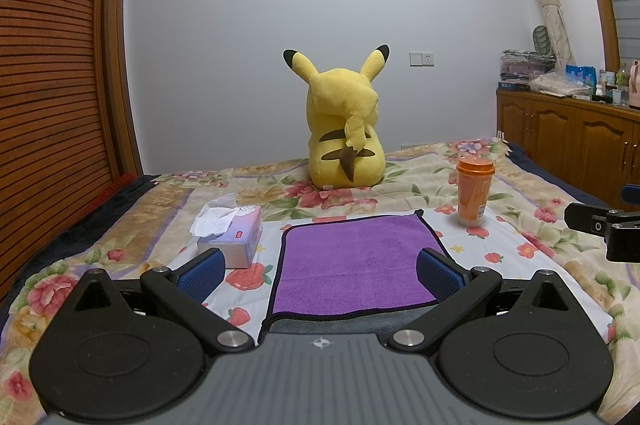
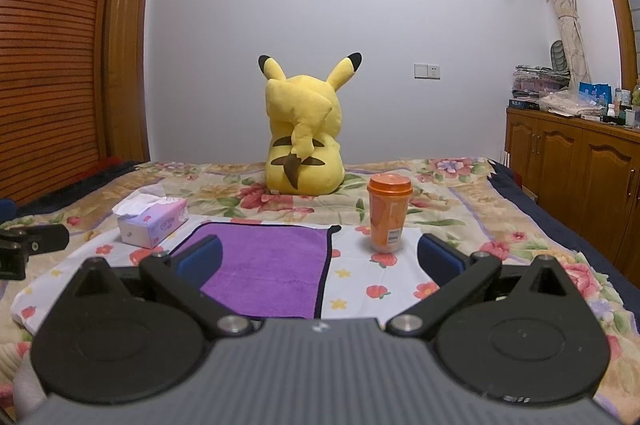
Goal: Fold towel
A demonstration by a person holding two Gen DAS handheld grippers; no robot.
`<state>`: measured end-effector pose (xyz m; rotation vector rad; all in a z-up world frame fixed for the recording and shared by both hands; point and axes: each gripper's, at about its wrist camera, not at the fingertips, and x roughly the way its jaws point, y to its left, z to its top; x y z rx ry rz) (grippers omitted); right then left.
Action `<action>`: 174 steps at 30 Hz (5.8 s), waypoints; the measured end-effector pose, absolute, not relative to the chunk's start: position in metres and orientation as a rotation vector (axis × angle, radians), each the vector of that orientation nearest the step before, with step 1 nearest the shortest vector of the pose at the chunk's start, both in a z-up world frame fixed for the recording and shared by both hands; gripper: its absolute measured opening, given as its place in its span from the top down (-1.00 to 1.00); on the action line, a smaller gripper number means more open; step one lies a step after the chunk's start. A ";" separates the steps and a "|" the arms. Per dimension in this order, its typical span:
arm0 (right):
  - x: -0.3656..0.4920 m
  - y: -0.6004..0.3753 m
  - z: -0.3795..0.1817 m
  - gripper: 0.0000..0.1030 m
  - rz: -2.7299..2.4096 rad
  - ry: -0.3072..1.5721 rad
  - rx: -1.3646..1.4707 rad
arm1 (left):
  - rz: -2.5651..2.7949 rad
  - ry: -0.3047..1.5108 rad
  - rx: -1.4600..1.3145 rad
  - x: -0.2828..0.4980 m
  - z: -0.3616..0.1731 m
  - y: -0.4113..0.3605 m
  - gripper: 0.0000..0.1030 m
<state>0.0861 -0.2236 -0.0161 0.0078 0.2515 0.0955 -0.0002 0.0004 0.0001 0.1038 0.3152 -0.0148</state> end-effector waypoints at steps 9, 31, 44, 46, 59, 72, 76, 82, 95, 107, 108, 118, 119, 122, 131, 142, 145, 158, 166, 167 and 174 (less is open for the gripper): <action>0.086 -0.223 -0.016 -1.00 0.095 0.253 0.007 | -0.015 0.316 0.104 0.000 0.000 0.001 -1.00; 0.087 -0.223 -0.015 -1.00 0.095 0.254 0.006 | -0.014 0.322 0.106 -0.003 -0.001 0.016 -1.00; 0.095 -0.213 -0.021 -1.00 0.118 0.289 -0.040 | -0.016 0.365 0.132 0.008 -0.010 0.005 -1.00; 0.098 -0.212 -0.023 -1.00 0.121 0.299 -0.047 | -0.015 0.385 0.136 0.012 -0.011 0.005 -1.00; 0.117 -0.203 -0.029 -1.00 0.148 0.332 -0.074 | 0.000 0.462 0.158 0.044 -0.022 0.005 -1.00; 0.147 -0.199 -0.036 -1.00 0.175 0.376 -0.078 | 0.000 0.514 0.165 0.077 -0.031 0.008 -1.00; 0.156 -0.198 -0.039 -1.00 0.182 0.392 -0.079 | 0.000 0.530 0.165 0.086 -0.034 0.012 -1.00; 0.170 -0.195 -0.044 -1.00 0.203 0.419 -0.098 | 0.002 0.556 0.168 0.100 -0.038 0.018 -1.00; 0.194 -0.189 -0.062 -1.00 0.263 0.517 -0.123 | -0.004 0.659 0.150 0.145 -0.055 0.051 -1.00; 0.209 -0.190 -0.082 -0.99 0.302 0.638 -0.122 | -0.080 0.802 0.168 0.174 -0.086 0.075 -1.00; 0.210 -0.190 -0.083 -0.99 0.302 0.648 -0.122 | -0.087 0.813 0.165 0.176 -0.089 0.076 -0.99; 0.224 -0.190 -0.101 -0.95 0.310 0.729 -0.123 | -0.120 0.887 0.074 0.188 -0.100 0.093 -0.67; 0.226 -0.190 -0.103 -0.89 0.311 0.738 -0.124 | -0.122 0.890 0.067 0.188 -0.100 0.094 -0.61; 0.229 -0.191 -0.107 -0.69 0.316 0.772 -0.115 | -0.135 0.896 0.054 0.189 -0.102 0.094 -0.45; 0.234 -0.197 -0.111 -0.47 0.331 0.827 -0.051 | -0.176 0.917 0.047 0.188 -0.105 0.091 -0.02; 0.237 -0.201 -0.112 0.05 0.343 0.861 -0.031 | -0.174 0.926 0.056 0.187 -0.108 0.089 0.43; 0.238 -0.204 -0.113 0.18 0.340 0.872 -0.022 | -0.177 0.928 0.057 0.187 -0.108 0.088 0.60; 0.240 -0.209 -0.108 0.88 0.341 0.846 -0.031 | -0.196 0.877 0.039 0.182 -0.098 0.088 0.83; 0.240 -0.210 -0.100 0.89 0.355 0.807 -0.018 | -0.197 0.810 0.028 0.176 -0.083 0.087 0.84; 0.240 -0.210 -0.099 0.89 0.355 0.801 -0.018 | -0.198 0.801 0.025 0.175 -0.081 0.087 0.84; 0.240 -0.211 -0.091 0.89 0.363 0.763 -0.003 | -0.206 0.751 0.005 0.173 -0.072 0.087 0.84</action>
